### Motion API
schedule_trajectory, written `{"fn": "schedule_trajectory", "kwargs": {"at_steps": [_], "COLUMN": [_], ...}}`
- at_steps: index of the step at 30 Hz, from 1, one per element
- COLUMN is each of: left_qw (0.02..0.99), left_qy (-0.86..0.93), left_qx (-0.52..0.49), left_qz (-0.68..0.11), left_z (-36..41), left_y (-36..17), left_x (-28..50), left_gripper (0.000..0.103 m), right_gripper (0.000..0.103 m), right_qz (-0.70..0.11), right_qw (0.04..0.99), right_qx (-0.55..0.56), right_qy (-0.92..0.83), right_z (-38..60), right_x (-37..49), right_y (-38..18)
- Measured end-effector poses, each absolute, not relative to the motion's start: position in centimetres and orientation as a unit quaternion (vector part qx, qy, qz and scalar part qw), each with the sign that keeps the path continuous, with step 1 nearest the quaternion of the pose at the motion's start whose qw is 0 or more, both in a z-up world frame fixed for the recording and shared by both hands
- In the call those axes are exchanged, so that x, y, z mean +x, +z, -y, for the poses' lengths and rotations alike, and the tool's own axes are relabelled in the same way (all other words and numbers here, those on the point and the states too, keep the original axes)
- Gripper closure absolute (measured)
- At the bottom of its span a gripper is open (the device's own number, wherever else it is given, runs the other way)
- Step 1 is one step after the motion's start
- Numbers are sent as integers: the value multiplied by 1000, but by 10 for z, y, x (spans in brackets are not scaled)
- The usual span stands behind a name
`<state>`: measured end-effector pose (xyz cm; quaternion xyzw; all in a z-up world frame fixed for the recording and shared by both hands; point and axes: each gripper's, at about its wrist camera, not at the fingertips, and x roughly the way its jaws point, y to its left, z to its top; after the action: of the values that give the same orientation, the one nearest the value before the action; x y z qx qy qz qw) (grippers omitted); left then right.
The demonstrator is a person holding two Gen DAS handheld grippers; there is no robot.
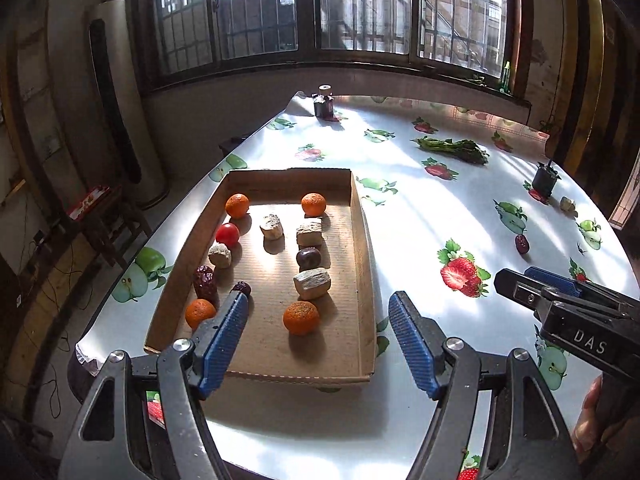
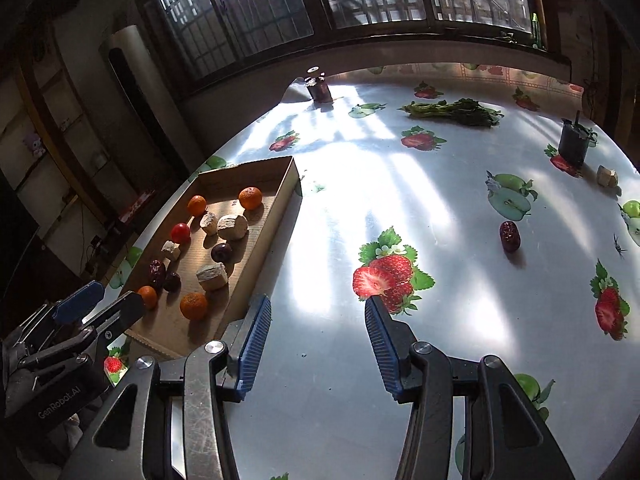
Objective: Organize fruits
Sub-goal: 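Raise both grippers and move toward the remaining items near the black pot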
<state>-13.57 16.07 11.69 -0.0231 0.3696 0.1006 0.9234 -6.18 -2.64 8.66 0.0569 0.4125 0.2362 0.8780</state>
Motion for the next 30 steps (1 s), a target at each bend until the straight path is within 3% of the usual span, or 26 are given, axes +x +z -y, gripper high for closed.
{"fn": "schedule_trajectory", "kwargs": {"at_steps": [5, 9, 13, 17, 19, 30], "left_qw": [932, 947, 963, 972, 975, 973], "left_qy": [94, 73, 32, 10, 2, -1], "left_qx": [-10, 0, 13, 47, 65, 79], "left_qz": [-350, -312, -269, -229, -214, -218], "left_z": [-146, -137, -124, -101, -87, -17], "left_y": [136, 181, 240, 295, 317, 379], "left_x": [-141, -147, -145, -129, -114, 15], "left_gripper": [30, 30, 19, 19, 19, 19], "right_gripper": [50, 50, 50, 48, 37, 35], "right_qz": [-395, -362, -303, -238, -209, -174], "right_qw": [889, 910, 943, 971, 976, 974], "right_qx": [70, 67, 47, -13, -54, -27], "right_qy": [222, 193, 129, 33, -14, -141], "right_z": [59, 102, 165, 218, 235, 339], "right_x": [-70, -75, -83, -88, -89, -13], "right_y": [104, 143, 215, 293, 324, 444]}}
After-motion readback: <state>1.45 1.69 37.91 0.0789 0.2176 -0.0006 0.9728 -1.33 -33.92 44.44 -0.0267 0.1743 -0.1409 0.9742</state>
